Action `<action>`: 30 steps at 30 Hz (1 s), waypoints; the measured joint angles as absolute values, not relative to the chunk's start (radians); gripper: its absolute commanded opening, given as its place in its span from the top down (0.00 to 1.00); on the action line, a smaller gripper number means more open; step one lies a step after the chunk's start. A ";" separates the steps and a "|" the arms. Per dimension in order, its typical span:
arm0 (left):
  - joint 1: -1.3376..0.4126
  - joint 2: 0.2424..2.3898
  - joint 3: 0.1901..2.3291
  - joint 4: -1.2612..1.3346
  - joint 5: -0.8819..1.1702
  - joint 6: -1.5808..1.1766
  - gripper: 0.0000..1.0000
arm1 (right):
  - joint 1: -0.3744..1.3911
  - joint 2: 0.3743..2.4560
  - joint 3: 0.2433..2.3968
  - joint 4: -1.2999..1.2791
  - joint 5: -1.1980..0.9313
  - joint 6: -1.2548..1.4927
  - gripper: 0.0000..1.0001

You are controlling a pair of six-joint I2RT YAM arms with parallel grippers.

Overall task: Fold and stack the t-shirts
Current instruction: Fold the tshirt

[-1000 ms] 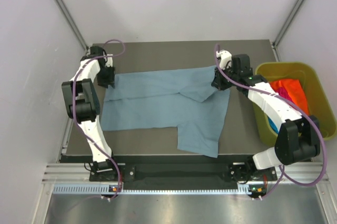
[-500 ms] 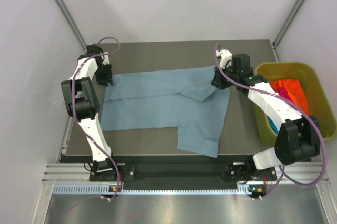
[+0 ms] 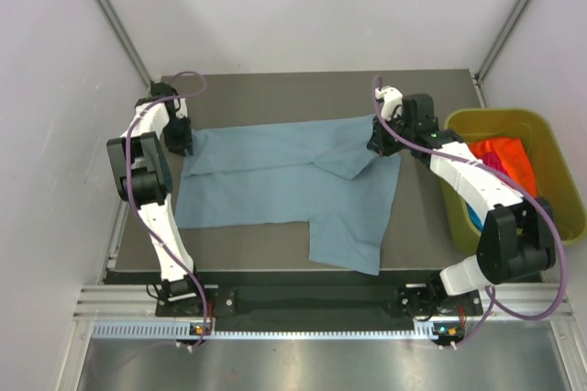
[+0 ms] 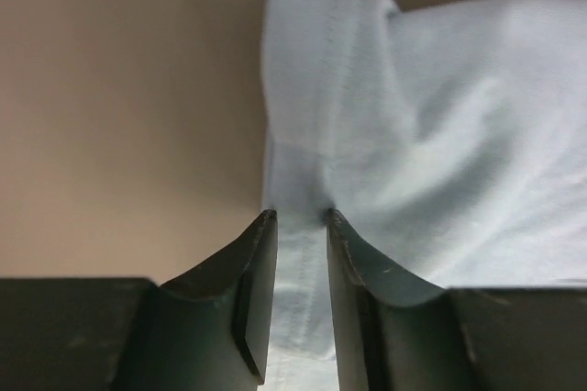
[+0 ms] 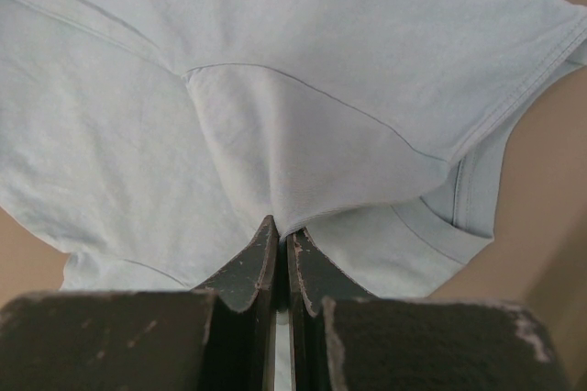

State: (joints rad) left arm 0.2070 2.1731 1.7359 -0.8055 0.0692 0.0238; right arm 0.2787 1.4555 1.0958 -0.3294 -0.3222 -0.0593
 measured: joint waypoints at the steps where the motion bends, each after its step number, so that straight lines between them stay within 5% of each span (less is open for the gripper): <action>1: 0.208 2.178 1.742 -0.810 0.064 0.025 0.68 | 0.279 1.457 1.097 -0.329 -0.322 -0.059 1.00; 7: 0.212 2.204 1.772 -0.823 0.050 0.023 0.76 | 0.279 1.469 1.123 -0.328 -0.320 -0.059 1.00; 12: 0.212 2.208 1.776 -0.827 0.056 0.018 1.00 | 0.279 1.476 1.135 -0.323 -0.319 -0.059 1.00; 25: 0.221 2.209 1.783 -0.833 0.005 0.010 0.99 | 0.279 1.487 1.135 -0.323 -0.319 -0.059 1.00; 27: 0.227 2.215 1.793 -0.839 -0.005 0.010 0.89 | 0.279 1.488 1.135 -0.323 -0.319 -0.059 1.00; 28: 0.229 2.218 1.801 -0.845 -0.005 0.011 0.72 | 0.279 1.488 1.135 -0.323 -0.319 -0.059 0.99; 30: 0.233 2.223 1.809 -0.849 -0.006 0.017 0.69 | 0.279 1.488 1.135 -0.323 -0.319 -0.059 0.93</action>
State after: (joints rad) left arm 0.2333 2.2230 1.8088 -0.8490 -0.0063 0.0174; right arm 0.2794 1.4883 1.1351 -0.3225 -0.3191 -0.0593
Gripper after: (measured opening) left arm 0.220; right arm 0.019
